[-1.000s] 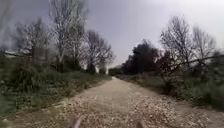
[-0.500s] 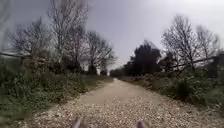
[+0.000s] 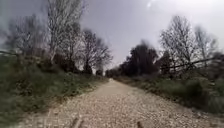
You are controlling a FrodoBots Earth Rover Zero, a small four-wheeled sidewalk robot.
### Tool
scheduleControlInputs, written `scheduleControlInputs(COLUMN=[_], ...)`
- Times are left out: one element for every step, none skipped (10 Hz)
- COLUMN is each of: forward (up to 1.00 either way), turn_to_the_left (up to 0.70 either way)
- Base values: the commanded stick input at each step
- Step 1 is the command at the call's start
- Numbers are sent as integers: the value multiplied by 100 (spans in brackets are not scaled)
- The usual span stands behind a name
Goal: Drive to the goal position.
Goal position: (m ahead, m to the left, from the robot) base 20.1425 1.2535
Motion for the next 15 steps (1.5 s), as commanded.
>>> scheduleControlInputs(forward=[85, 85, 85, 85, 85, 85, 85, 85, 85, 85, 85, 85, 85, 85, 85], turn_to_the_left=[0, 0, 0, 0, 0, -1, -29, -34, -14, 0, 0, 0, 0, 0, 0])
